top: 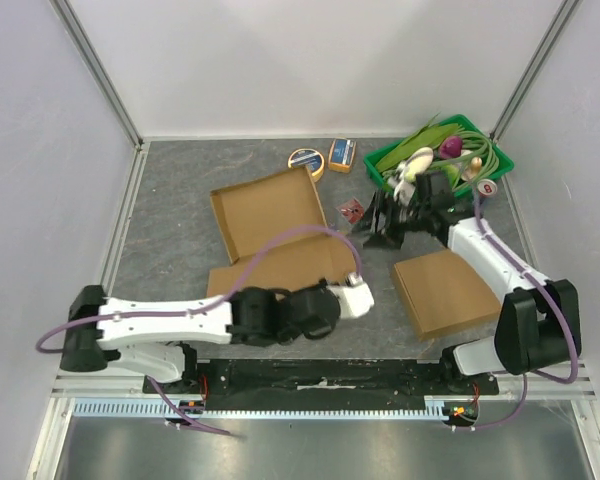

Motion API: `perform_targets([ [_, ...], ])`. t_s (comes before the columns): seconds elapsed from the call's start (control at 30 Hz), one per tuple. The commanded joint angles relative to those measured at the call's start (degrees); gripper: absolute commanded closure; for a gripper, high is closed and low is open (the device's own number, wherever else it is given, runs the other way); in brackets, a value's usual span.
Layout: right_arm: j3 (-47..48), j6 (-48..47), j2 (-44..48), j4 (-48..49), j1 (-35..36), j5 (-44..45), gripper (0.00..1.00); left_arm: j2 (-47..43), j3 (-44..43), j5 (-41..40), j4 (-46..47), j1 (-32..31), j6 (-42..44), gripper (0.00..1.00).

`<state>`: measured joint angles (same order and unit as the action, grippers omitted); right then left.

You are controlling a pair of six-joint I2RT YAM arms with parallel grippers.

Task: Fold the paper box

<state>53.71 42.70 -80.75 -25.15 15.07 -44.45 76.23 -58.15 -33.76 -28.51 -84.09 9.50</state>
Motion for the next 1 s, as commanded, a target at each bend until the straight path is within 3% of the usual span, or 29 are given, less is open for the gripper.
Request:
perform_targets([
  [0.0, 17.3, -6.7, 2.6, 0.4, -8.3, 4.9, 0.11, -6.7, -11.4, 5.8, -7.5, 8.6, -16.1, 0.98],
  [0.03, 19.6, -8.1, 2.7, -1.0, -8.8, 8.9, 0.02, -6.9, -13.5, 6.9, -9.3, 10.1, -21.8, 0.98],
  [0.1, 26.1, -14.1, 2.0, -4.9, -8.9, 16.4, 0.02, -6.0, -20.1, 7.6, -15.5, 13.8, -27.1, 0.98],
  [0.2, 27.0, -18.7, 3.9, -6.5, -6.8, 23.5, 0.02, -4.3, -28.6, 5.3, -21.7, 18.2, -35.9, 0.98],
  [0.27, 25.7, -21.0, 5.7, -6.2, -4.6, 29.5, 0.02, -3.6, -32.9, 10.5, -22.1, 22.1, -40.8, 0.98],
  [0.37, 19.5, -23.6, 9.9, -1.8, -0.1, 28.4, 0.02, -3.4, -34.6, 14.2, -19.0, 28.8, -46.7, 0.98],
  [0.6, 0.7, -27.6, 26.6, 12.5, 20.1, 31.9, 0.02, 6.2, -45.1, 15.1, -35.1, 46.8, -75.7, 0.98],
  [0.77, -4.2, -36.5, 29.0, 14.9, 33.7, 42.8, 0.02, 8.7, -45.8, 12.6, -38.6, 56.9, -87.2, 0.98],
  [0.8, -5.4, -37.5, 29.3, 17.6, 35.7, 49.5, 0.02, 9.2, -46.3, 12.3, -39.4, 58.1, -89.7, 0.98],
  [0.97, -13.2, -42.0, 29.7, 32.1, 45.0, 61.1, 0.02, 10.5, -47.8, 15.6, -42.1, 63.3, -93.2, 0.98],
])
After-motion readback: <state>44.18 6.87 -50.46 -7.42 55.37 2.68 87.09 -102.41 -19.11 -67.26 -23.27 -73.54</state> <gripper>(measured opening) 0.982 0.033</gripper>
